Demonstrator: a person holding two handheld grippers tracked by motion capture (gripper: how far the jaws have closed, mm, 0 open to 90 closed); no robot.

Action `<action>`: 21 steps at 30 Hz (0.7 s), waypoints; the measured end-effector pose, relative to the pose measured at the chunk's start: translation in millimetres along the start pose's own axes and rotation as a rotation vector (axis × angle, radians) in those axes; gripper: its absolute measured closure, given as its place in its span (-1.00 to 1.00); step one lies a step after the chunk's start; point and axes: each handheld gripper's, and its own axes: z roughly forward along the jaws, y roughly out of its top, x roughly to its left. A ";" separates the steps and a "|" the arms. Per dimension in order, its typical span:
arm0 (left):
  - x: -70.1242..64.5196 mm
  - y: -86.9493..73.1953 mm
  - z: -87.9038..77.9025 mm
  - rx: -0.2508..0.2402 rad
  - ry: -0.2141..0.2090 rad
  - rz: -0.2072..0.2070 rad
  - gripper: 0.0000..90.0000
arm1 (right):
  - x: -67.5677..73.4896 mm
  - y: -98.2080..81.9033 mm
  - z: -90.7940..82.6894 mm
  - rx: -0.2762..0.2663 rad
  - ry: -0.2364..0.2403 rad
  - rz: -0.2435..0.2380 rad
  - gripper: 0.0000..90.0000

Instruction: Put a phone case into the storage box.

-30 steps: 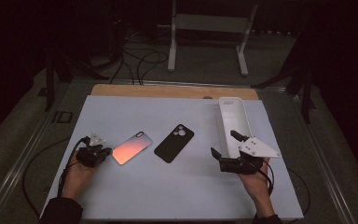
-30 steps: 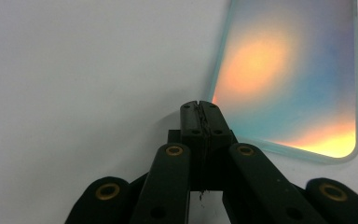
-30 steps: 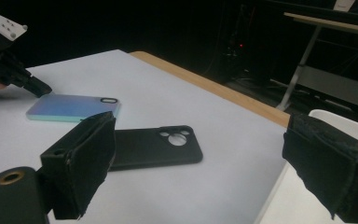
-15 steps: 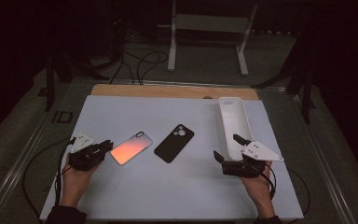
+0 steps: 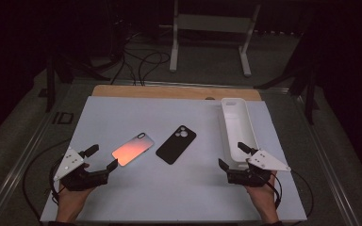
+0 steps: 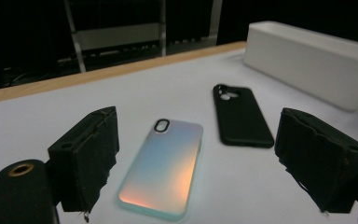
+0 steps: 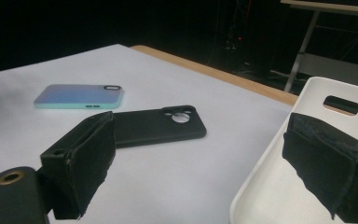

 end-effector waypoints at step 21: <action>4.1 10.1 6.5 0.102 0.002 0.026 -1.00 | -2.9 -5.6 -1.5 0.001 -0.003 0.010 -0.79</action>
